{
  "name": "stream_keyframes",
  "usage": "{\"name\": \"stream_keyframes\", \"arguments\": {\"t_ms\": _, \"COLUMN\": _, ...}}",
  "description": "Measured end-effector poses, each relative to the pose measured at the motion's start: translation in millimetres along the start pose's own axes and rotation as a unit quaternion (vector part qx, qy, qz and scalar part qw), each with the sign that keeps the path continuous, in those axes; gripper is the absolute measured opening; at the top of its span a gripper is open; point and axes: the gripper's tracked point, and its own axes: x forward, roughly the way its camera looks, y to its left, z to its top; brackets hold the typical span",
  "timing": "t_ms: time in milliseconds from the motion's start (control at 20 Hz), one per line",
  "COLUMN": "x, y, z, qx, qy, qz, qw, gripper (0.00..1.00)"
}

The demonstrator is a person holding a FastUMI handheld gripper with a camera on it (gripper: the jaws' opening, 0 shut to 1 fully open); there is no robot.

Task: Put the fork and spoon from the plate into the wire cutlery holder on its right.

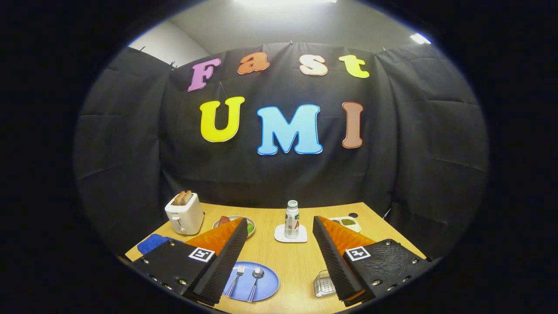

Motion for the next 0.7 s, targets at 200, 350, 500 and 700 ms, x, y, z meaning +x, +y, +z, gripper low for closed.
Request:
{"name": "stream_keyframes", "arguments": {"t_ms": 200, "x": 1, "y": 10, "z": -31, "qx": -0.002, "qy": 0.051, "qz": 0.018, "qw": 0.999, "gripper": 0.94}}
{"name": "stream_keyframes", "arguments": {"t_ms": 350, "x": 5, "y": 18, "z": -74, "qx": -0.001, "qy": 0.124, "qz": 0.031, "qw": 0.992, "gripper": 0.93}}
{"name": "stream_keyframes", "arguments": {"t_ms": 500, "x": 8, "y": 28, "z": -106, "qx": 0.017, "qy": 0.173, "qz": 0.044, "qw": 0.984, "gripper": 0.94}}
{"name": "stream_keyframes", "arguments": {"t_ms": 700, "x": 11, "y": 40, "z": -158, "qx": 0.045, "qy": 0.25, "qz": 0.056, "qw": 0.965, "gripper": 0.94}}
